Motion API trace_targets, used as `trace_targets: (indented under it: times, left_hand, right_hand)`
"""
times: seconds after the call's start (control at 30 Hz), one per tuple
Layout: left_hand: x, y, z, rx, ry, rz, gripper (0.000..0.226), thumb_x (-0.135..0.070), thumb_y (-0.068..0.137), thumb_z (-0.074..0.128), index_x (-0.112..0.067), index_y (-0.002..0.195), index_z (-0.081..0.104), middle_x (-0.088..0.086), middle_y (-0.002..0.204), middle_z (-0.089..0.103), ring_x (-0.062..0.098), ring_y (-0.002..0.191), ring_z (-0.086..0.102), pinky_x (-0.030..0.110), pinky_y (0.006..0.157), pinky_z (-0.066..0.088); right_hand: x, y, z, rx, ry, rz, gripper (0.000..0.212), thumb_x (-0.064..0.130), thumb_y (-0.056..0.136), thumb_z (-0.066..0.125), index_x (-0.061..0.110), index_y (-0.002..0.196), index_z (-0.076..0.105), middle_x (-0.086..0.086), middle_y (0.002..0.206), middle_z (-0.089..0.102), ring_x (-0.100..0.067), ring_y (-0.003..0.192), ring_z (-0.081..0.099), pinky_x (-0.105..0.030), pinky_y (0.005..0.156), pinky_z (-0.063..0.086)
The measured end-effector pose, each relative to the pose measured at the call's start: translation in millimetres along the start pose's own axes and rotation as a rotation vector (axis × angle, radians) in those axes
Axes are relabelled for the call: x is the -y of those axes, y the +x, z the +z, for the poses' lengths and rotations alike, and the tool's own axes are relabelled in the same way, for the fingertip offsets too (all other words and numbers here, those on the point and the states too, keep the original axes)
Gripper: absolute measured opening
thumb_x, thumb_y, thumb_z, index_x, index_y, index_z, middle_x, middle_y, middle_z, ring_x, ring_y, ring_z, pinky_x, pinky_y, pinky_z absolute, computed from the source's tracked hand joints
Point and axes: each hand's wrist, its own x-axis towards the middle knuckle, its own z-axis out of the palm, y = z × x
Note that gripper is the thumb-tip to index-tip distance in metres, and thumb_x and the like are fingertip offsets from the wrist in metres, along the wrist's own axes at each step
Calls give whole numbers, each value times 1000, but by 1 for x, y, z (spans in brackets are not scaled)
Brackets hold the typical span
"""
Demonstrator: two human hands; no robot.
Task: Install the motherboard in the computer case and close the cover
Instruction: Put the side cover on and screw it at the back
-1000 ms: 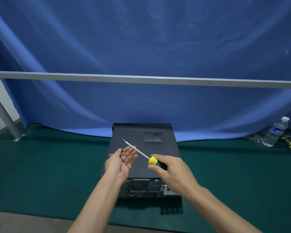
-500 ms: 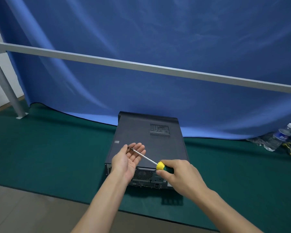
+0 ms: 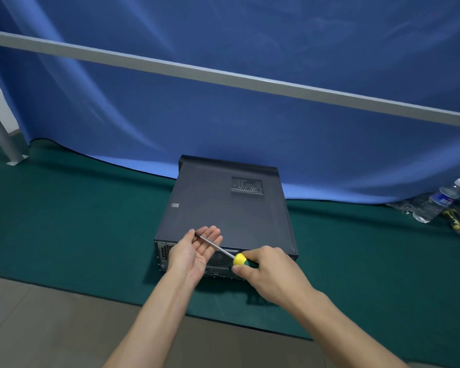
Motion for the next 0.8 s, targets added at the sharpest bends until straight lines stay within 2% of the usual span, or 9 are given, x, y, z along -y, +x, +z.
trace_targets:
  times: [0.07, 0.23, 0.3, 0.4, 0.47, 0.5, 0.57, 0.63, 0.8]
  left_hand:
    - [3, 5, -5, -20, -28, -22, 35, -16, 103, 33, 4, 85, 54, 20, 74, 67, 28, 71, 66, 43, 79, 55]
    - [13, 11, -23, -50, -48, -69, 32, -16, 103, 36, 4, 86, 55, 19, 77, 67, 27, 71, 67, 42, 66, 51]
    - [16, 12, -31, -61, -52, -77, 32, -17, 102, 37, 4, 86, 55, 18, 71, 69, 26, 71, 67, 41, 65, 52]
    - [22, 14, -40, -62, -37, -71, 32, -17, 102, 37, 4, 86, 55, 18, 71, 68, 25, 68, 69, 41, 76, 56]
    - [25, 16, -47, -54, -17, -74, 32, -17, 102, 37, 4, 87, 56, 17, 71, 69, 22, 62, 70, 40, 78, 56]
    - [26, 17, -49, -47, -10, -80, 33, -17, 102, 37, 5, 88, 56, 17, 71, 69, 22, 61, 71, 38, 76, 56]
    - [27, 19, -52, -38, -2, -93, 33, -17, 102, 37, 6, 89, 57, 17, 71, 70, 21, 61, 71, 33, 62, 59]
    - [27, 21, -53, -35, 0, -104, 33, -18, 102, 38, 6, 91, 58, 16, 71, 71, 20, 61, 71, 29, 52, 58]
    - [31, 28, -58, -45, 15, -100, 28, -20, 100, 44, 2, 93, 58, 13, 73, 72, 18, 63, 71, 25, 50, 56]
  right_hand:
    - [0, 1, 4, -3, -27, 17, 22, 48, 90, 56, 28, 86, 64, 7, 53, 45, -9, 48, 38, -26, 47, 30]
    - [0, 3, 18, 39, -40, 70, 23, 47, 90, 57, 26, 81, 61, 7, 58, 50, -14, 60, 48, -26, 54, 35]
    - [-1, 2, 27, 61, -6, 95, 23, 47, 89, 57, 26, 81, 62, 8, 59, 52, -15, 63, 51, -26, 54, 35]
    - [-1, 2, 37, 112, 65, 141, 27, 45, 89, 59, 23, 73, 59, 7, 54, 47, -10, 51, 43, -25, 49, 30]
    - [-1, 4, 42, 149, 118, 174, 29, 43, 89, 60, 19, 72, 59, 7, 55, 50, -12, 47, 44, -24, 51, 35]
    - [-1, 5, 43, 165, 155, 192, 28, 42, 89, 61, 17, 76, 62, 5, 57, 53, -13, 46, 46, -24, 52, 38]
    - [-1, 7, 47, 198, 247, 230, 30, 40, 89, 61, 11, 85, 65, 0, 61, 59, -14, 42, 49, -23, 51, 41]
    - [-1, 8, 53, 223, 301, 257, 33, 40, 91, 59, 7, 86, 64, -6, 65, 63, -15, 39, 51, -24, 51, 43]
    - [-1, 9, 73, 227, 333, 306, 35, 37, 91, 49, 9, 71, 58, -12, 69, 70, -20, 46, 53, -30, 57, 50]
